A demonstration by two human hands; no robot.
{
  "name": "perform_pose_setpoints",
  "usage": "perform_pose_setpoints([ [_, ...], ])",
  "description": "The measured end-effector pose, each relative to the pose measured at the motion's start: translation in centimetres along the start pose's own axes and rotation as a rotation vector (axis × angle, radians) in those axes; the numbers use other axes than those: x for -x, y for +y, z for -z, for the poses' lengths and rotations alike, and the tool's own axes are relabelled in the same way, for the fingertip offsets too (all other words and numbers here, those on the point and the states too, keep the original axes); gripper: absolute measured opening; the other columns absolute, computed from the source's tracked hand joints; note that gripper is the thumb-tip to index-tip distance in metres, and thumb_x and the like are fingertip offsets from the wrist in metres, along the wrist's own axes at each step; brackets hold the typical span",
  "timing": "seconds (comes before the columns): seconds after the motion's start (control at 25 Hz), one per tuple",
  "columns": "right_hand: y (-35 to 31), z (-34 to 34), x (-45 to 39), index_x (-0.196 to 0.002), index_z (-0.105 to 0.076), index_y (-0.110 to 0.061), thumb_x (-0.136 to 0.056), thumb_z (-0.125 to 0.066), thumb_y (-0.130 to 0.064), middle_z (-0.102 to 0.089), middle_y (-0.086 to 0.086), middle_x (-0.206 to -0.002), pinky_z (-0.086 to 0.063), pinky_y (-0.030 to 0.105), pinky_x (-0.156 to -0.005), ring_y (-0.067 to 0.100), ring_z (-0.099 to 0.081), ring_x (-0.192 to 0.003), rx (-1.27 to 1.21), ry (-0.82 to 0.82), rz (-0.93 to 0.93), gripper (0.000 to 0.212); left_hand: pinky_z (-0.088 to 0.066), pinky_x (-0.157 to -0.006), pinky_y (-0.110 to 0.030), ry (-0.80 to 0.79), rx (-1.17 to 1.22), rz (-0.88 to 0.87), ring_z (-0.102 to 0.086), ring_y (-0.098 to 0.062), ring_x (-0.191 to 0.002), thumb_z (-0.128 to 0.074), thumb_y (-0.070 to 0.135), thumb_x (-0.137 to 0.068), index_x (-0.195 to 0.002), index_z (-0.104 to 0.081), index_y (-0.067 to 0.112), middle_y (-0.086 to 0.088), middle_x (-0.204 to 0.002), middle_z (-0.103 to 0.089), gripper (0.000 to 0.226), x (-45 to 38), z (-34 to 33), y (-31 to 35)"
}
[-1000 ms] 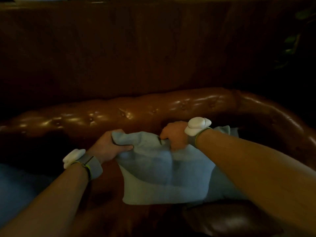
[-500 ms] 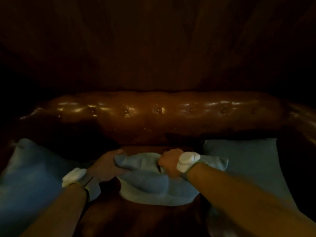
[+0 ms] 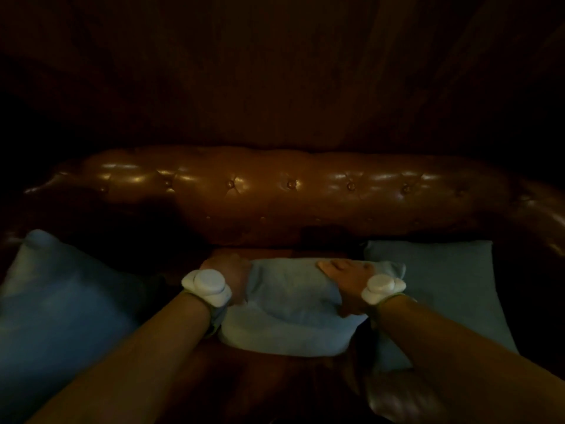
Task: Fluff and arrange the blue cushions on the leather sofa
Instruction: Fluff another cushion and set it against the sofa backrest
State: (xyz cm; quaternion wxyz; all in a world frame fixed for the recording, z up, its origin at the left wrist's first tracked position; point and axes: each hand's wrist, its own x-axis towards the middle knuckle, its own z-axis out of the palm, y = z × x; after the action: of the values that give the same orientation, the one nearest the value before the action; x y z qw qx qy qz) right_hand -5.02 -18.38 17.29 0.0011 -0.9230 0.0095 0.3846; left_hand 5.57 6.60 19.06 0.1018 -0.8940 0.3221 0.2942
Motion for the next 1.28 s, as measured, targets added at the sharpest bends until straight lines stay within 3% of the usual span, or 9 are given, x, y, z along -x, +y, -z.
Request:
perform_pose_setpoints([
  [0.12,0.8,-1.5,0.4,-0.153,-0.012,-0.03,-0.067,-0.081,-0.046,-0.025,0.003,-0.158,-0.021,0.065,-0.114,0.031,-0.025,-0.145,0.01,0.004,-0.056,0.111,-0.044,-0.096,-0.035,-0.12,0.048,-0.006,-0.054,-0.029,-0.125,-0.078,0.047,-0.073,-0.142,-0.034,0.019,-0.008,-0.14,-0.052,0.086,-1.9,-1.2,1.0],
  [0.24,0.5,-3.1,0.3,-0.146,-0.024,-0.032,-0.068,-0.078,-0.043,-0.035,0.002,-0.15,-0.02,0.063,-0.114,0.031,-0.032,-0.141,-0.027,0.058,-0.013,0.096,-0.047,-0.103,-0.05,-0.173,0.008,-0.022,-0.052,-0.037,-0.127,-0.086,0.047,-0.062,-0.147,-0.024,0.021,-0.01,-0.143,-0.046,0.109,-1.8,-3.3,2.6],
  [0.36,0.1,-3.7,0.3,-0.131,-0.045,-0.032,-0.081,-0.064,-0.035,-0.058,0.0,-0.128,-0.04,0.046,-0.106,0.026,-0.055,-0.123,-0.09,0.206,0.002,0.054,-0.055,-0.089,-0.045,0.003,0.066,-0.105,-0.062,-0.033,-0.114,-0.072,0.037,-0.08,-0.142,-0.032,0.022,-0.008,-0.133,-0.055,0.075,-1.4,-4.0,3.3],
  [0.48,-0.5,-3.0,0.2,-0.11,-0.059,-0.026,-0.089,-0.057,-0.021,-0.069,0.001,-0.103,-0.047,0.041,-0.09,0.026,-0.065,-0.1,-0.196,0.289,-0.003,0.022,-0.054,-0.092,-0.044,0.034,0.154,-0.125,-0.063,-0.032,-0.115,-0.062,0.035,-0.088,-0.136,-0.043,0.023,-0.006,-0.129,-0.06,0.054,-1.6,-3.1,2.0],
  [0.64,0.3,0.9,-1.4,-0.117,-0.061,-0.03,-0.093,-0.054,-0.022,-0.069,0.001,-0.11,-0.044,0.038,-0.098,0.024,-0.065,-0.104,-0.189,0.193,0.021,0.026,-0.051,-0.095,-0.038,0.074,0.204,-0.088,-0.062,-0.027,-0.115,-0.063,0.037,-0.087,-0.129,-0.054,0.028,-0.002,-0.125,-0.065,0.044,-2.7,-0.8,1.2],
  [0.84,2.3,5.9,-3.0,-0.095,-0.063,-0.026,-0.098,-0.046,-0.027,-0.069,0.005,-0.11,-0.042,0.035,-0.081,0.027,-0.067,-0.103,-0.032,0.277,0.015,0.017,-0.052,-0.093,-0.045,0.027,0.261,-0.069,-0.062,-0.033,-0.113,-0.071,0.04,-0.082,-0.132,-0.05,0.025,-0.006,-0.126,-0.064,0.057,-5.7,2.8,-0.4],
  [1.0,5.8,7.4,-4.5,-0.127,-0.053,-0.025,-0.092,-0.05,-0.026,-0.068,0.005,-0.116,-0.045,0.041,-0.091,0.031,-0.065,-0.105,0.015,0.438,0.023,0.036,-0.047,-0.101,-0.047,0.234,0.245,0.009,-0.055,-0.036,-0.124,-0.06,0.042,-0.085,-0.145,-0.039,0.02,-0.013,-0.142,-0.053,0.068,-8.7,5.1,-0.7],
  [1.12,7.8,6.8,-5.8,-0.136,-0.046,-0.027,-0.087,-0.054,-0.04,-0.06,0.004,-0.133,-0.045,0.046,-0.097,0.032,-0.06,-0.116,-0.083,0.373,-0.072,0.051,-0.032,-0.115,-0.052,0.128,0.127,-0.036,-0.029,-0.036,-0.145,-0.066,0.04,-0.083,-0.156,-0.01,0.027,-0.008,-0.161,-0.024,0.092,-10.1,5.3,0.8],
  [1.28,8.2,5.3,-7.0,-0.145,-0.036,-0.023,-0.089,-0.051,-0.045,-0.049,0.007,-0.144,-0.038,0.051,-0.103,0.034,-0.049,-0.127,-0.104,0.315,-0.087,0.062,-0.028,-0.115,-0.053,0.167,0.078,0.007,-0.03,-0.038,-0.142,-0.056,0.034,-0.092,-0.156,-0.011,0.023,-0.009,-0.157,-0.03,0.079,-11.5,4.5,2.4],
])
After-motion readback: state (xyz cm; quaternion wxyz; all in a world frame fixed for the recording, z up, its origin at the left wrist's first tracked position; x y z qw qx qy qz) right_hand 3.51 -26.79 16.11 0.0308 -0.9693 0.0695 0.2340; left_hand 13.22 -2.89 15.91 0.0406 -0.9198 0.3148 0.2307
